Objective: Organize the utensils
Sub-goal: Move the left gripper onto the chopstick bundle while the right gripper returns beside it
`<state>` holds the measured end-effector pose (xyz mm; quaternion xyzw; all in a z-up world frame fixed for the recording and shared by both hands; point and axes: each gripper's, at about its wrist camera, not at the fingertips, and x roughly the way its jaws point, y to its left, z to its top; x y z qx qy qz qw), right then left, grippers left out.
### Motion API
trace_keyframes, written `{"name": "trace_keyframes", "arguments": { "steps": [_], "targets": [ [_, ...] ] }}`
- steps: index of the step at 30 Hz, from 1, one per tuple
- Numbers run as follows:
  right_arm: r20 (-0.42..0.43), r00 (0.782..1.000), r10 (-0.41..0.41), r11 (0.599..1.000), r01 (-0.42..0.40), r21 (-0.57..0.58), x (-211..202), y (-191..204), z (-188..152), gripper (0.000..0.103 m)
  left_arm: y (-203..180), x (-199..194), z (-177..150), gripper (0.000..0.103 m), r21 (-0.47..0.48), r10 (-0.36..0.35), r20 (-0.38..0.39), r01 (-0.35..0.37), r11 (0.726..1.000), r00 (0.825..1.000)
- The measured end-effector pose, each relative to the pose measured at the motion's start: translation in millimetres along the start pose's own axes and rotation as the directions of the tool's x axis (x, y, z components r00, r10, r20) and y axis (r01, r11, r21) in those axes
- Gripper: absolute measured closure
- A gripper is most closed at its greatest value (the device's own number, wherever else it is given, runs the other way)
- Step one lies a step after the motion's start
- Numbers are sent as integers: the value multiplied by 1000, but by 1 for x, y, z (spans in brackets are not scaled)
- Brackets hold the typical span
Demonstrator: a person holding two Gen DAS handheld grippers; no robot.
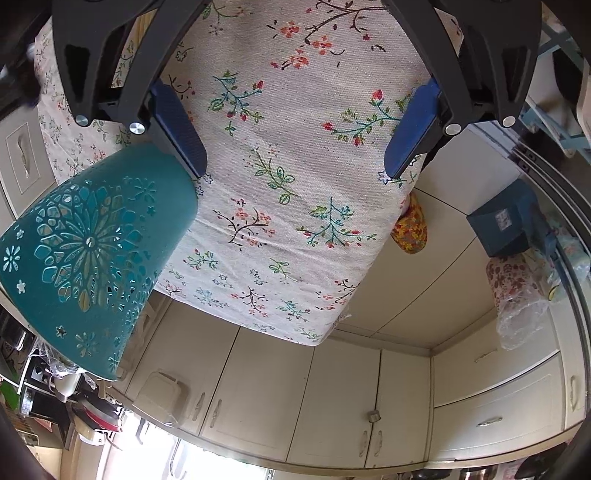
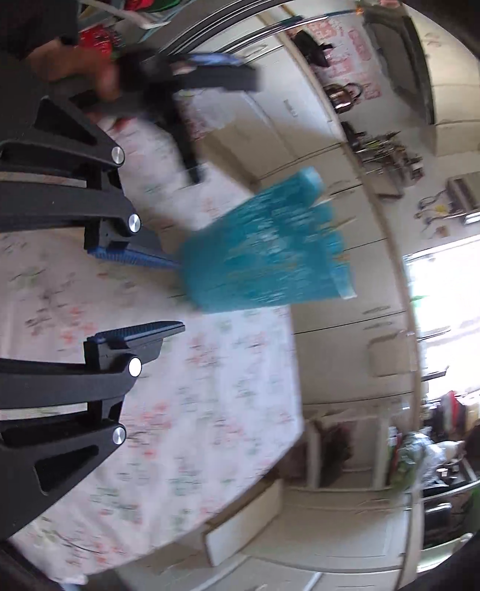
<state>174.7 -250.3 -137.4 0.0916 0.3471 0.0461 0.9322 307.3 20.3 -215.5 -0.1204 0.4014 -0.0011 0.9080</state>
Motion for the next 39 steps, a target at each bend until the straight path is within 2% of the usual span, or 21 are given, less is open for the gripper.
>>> {"name": "trace_keyframes", "arguments": {
  "steps": [2,5,14,18,26,30,32,35,39],
  "targets": [
    [-69,998,9,1000,-9,4,11,-1,-5,73,-1,0,0,9,1,7,1,-7,1000,1000],
    [-70,997,12,1000,-13,-16,14,5,-4,66,1,-1,0,8,-3,14,3,-14,1000,1000],
    [-149,988,30,995,-43,-86,27,19,-23,66,4,0,0,8,-10,6,-2,-6,1000,1000],
    [-196,980,44,992,-66,-111,34,26,-28,71,4,1,0,8,-9,2,-3,-2,1000,1000],
    [-235,971,40,987,-75,-140,43,37,-36,71,2,2,-1,8,-4,0,-7,0,1000,1000],
    [-233,972,4,982,-48,-181,43,42,-37,71,2,2,-1,8,-5,2,-6,-2,1000,1000],
    [-231,973,-21,979,-28,-204,44,43,-38,77,1,2,-1,8,1,14,-7,-14,1000,1000],
    [-228,972,-54,973,0,-231,43,41,-36,84,-9,0,-2,8,46,37,-14,-37,998,999],
    [-230,970,-82,980,37,-195,42,24,-32,85,-41,-19,-25,8,220,-5,-23,10,976,1000]
  ]
}}
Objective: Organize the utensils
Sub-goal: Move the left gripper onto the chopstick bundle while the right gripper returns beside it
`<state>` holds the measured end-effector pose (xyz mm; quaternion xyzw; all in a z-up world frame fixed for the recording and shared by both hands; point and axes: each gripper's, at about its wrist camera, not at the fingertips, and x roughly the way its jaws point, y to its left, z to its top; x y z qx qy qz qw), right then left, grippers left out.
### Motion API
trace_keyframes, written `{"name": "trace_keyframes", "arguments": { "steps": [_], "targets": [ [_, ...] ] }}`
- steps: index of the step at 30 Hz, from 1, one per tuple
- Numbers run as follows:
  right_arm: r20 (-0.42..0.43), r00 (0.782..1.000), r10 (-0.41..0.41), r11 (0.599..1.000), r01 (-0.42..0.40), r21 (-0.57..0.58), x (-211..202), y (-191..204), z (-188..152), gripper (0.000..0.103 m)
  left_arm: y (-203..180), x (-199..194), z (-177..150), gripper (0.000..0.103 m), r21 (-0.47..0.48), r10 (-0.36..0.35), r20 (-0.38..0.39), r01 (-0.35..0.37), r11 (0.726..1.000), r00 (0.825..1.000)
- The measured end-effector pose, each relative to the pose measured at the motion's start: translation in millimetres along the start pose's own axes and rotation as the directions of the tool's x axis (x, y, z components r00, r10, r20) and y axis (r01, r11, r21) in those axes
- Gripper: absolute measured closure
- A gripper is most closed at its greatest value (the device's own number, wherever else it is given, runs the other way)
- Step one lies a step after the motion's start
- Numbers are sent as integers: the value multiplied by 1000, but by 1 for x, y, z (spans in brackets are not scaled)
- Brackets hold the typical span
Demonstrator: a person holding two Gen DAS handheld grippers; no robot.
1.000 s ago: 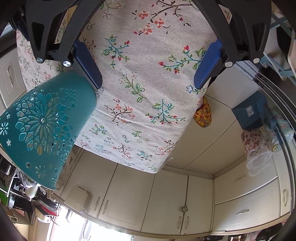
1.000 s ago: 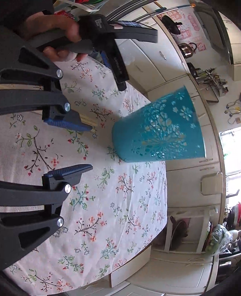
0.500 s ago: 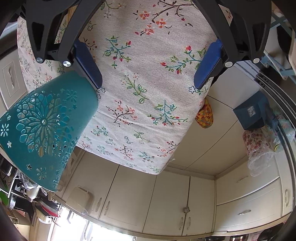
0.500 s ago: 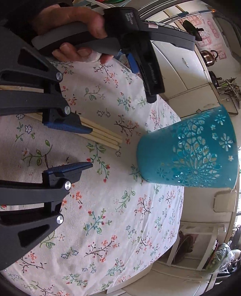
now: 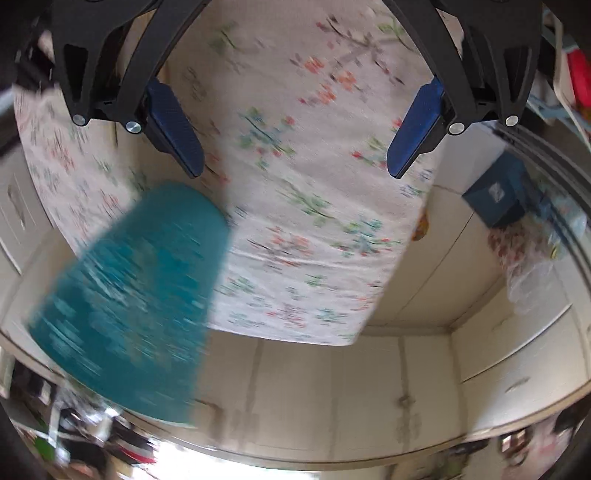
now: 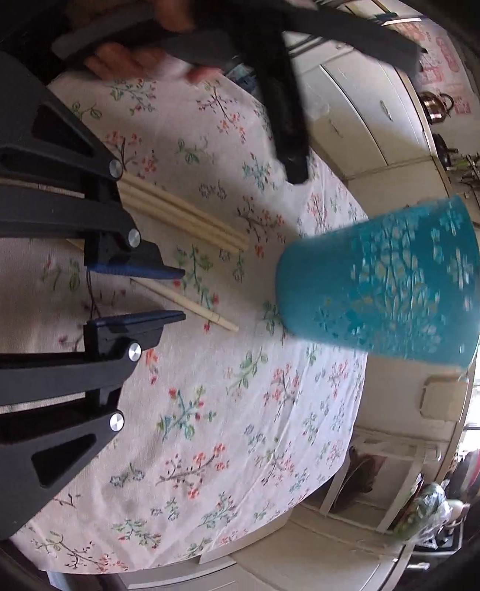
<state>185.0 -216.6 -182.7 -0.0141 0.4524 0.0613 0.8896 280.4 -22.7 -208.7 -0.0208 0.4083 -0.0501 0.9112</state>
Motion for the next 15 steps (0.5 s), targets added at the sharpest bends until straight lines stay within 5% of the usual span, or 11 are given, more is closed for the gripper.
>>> {"name": "trace_keyframes", "arguments": {
  "steps": [6,15],
  "targets": [
    [-10,1000,3,998,-2,69,-2,-22,1,85,-44,-8,-20,8,215,44,-33,-35,976,998],
    [-19,999,31,995,-29,95,-1,-27,2,85,-54,1,-27,13,257,94,-97,-66,964,991]
  ]
}}
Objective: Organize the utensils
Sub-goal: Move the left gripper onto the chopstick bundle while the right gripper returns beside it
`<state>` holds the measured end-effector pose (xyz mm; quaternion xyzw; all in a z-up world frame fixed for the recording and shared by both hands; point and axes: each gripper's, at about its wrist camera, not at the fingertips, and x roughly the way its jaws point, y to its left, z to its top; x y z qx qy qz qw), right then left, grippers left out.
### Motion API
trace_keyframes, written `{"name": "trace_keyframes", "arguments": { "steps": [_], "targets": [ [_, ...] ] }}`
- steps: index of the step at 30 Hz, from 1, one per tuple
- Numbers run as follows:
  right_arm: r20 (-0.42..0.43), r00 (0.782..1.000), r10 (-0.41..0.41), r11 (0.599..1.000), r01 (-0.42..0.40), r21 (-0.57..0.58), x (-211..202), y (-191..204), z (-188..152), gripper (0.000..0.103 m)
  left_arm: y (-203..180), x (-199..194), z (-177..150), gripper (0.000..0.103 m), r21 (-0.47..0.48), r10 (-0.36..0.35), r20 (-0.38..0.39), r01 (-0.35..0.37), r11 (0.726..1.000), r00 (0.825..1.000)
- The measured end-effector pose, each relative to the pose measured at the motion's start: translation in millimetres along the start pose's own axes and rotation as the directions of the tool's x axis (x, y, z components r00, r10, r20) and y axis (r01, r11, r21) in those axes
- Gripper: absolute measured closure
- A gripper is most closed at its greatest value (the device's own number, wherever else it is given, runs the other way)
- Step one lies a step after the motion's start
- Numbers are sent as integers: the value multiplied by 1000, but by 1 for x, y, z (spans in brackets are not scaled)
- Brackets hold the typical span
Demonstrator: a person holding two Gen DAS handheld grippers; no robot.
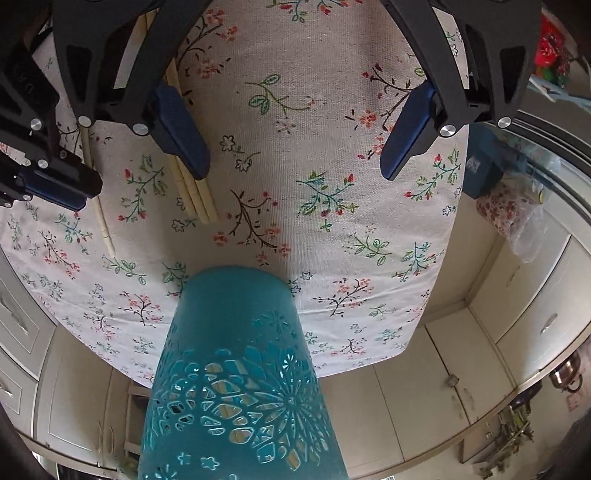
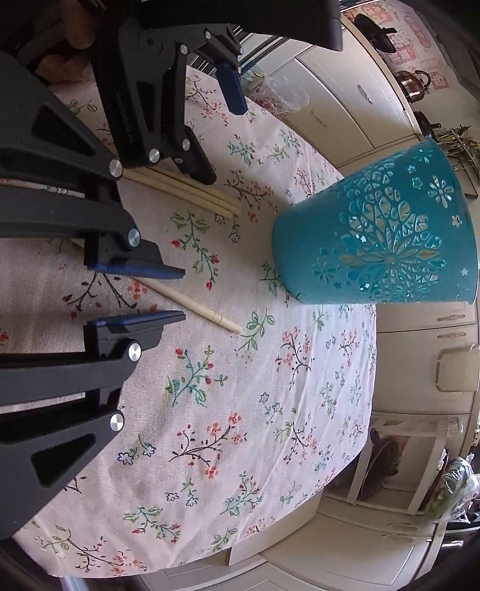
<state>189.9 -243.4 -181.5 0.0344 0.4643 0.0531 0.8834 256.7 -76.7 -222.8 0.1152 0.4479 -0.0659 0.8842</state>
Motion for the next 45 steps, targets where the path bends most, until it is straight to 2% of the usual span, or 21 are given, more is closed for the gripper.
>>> {"name": "trace_keyframes", "arguments": {
  "steps": [10,15,19,22,27,31,36,40,43,45],
  "targets": [
    [3,1000,-7,1000,7,16,0,-2,1,84,-4,-11,-3,13,-6,-51,27,51,999,998],
    [6,1000,-15,1000,15,7,0,-1,0,84,-9,-9,-2,13,12,-43,13,43,999,999],
    [9,1000,-23,1000,23,8,0,-2,2,84,-4,-9,-1,16,-8,-50,1,50,999,999],
    [14,1000,-25,1000,24,18,0,-3,3,83,-2,-3,-1,24,-9,-40,-28,40,999,999],
    [19,1000,-24,1000,24,17,1,-2,6,80,3,-7,-2,24,-40,-51,-19,50,998,999],
    [20,1000,-16,1000,15,25,2,-4,6,79,5,-17,0,24,-72,-92,3,92,993,996],
    [21,1000,-18,1000,18,18,1,-2,4,77,-7,-10,-3,24,-27,-80,-36,79,996,996],
    [20,1000,-20,1000,19,24,0,-4,3,76,-4,-6,-5,24,-51,-85,-63,82,995,994],
    [22,999,-26,999,25,20,0,-4,4,76,-5,-4,-3,29,-46,-87,-61,85,995,994],
    [22,999,-25,1000,24,19,1,-4,4,76,-7,-4,-1,40,-44,-116,-55,113,993,992]
  ]
}}
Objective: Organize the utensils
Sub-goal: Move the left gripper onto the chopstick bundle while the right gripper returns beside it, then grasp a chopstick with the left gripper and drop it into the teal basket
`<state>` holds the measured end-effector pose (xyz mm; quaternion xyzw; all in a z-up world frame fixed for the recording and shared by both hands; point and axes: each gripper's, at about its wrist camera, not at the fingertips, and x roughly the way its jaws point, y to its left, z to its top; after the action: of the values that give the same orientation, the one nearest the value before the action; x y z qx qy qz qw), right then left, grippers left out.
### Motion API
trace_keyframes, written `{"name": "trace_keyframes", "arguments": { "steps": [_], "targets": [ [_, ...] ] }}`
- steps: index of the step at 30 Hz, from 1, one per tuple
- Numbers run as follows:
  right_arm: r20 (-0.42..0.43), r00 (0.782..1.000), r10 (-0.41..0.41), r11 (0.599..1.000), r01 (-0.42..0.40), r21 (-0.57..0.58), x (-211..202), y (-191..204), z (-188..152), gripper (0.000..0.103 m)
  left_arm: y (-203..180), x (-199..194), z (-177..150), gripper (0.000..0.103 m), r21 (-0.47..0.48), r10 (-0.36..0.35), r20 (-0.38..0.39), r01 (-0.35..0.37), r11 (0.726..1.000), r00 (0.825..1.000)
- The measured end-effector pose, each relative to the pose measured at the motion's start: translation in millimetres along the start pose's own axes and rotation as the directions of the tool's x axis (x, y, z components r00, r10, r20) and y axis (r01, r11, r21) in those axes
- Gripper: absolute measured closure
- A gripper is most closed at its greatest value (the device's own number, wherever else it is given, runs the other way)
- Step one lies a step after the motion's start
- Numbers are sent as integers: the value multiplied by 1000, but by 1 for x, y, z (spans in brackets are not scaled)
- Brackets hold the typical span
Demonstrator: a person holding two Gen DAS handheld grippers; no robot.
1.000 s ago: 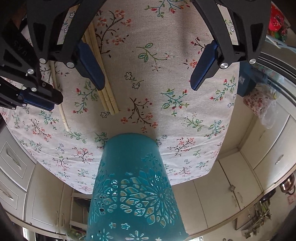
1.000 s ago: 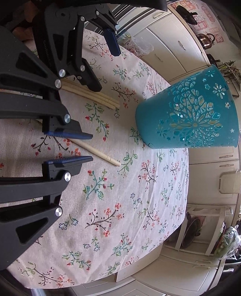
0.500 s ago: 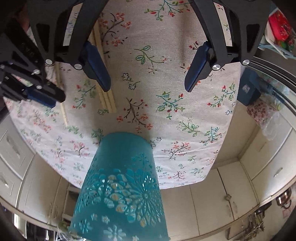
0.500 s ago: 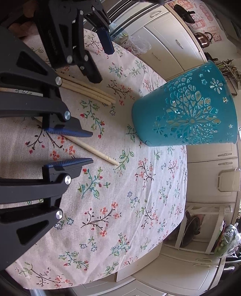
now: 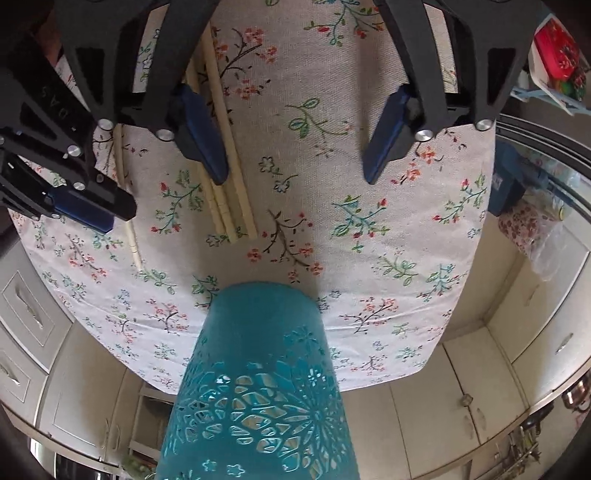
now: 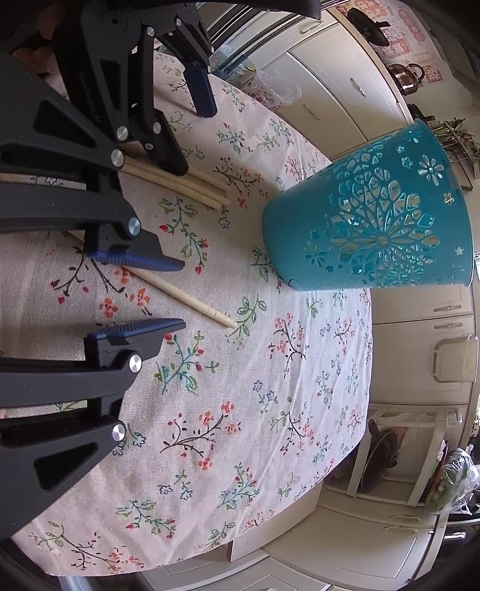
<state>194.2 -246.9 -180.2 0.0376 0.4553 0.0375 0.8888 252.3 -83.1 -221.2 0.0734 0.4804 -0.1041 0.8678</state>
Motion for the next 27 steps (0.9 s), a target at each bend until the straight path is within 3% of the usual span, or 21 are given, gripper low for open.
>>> {"name": "trace_keyframes", "arguments": {
  "steps": [5,6,10,13,14,17,22,27],
  "targets": [
    [-67,998,12,997,-17,-74,1,-3,6,88,-8,1,8,81,41,-60,-9,61,997,998],
    [-87,996,27,996,-35,-85,1,-6,7,88,-8,1,9,83,41,-71,-12,72,997,997],
    [-160,981,105,983,-127,-133,0,-21,11,89,-3,2,13,84,35,-97,-56,99,994,994],
    [-159,981,107,984,-128,-128,1,-25,12,89,-7,4,18,84,58,-84,-84,89,994,993],
    [-158,982,107,982,-129,-137,1,-22,11,89,-7,4,18,93,57,-89,-78,94,994,993],
    [-177,975,132,965,-168,-204,0,-10,8,89,1,5,19,98,14,-136,-55,137,990,989],
    [-165,982,98,976,-127,-178,2,-15,11,83,5,5,16,97,6,-130,-74,131,991,989],
    [-157,983,97,972,-128,-199,7,-5,14,88,-5,5,16,97,64,-72,-64,76,995,995]
  ]
}}
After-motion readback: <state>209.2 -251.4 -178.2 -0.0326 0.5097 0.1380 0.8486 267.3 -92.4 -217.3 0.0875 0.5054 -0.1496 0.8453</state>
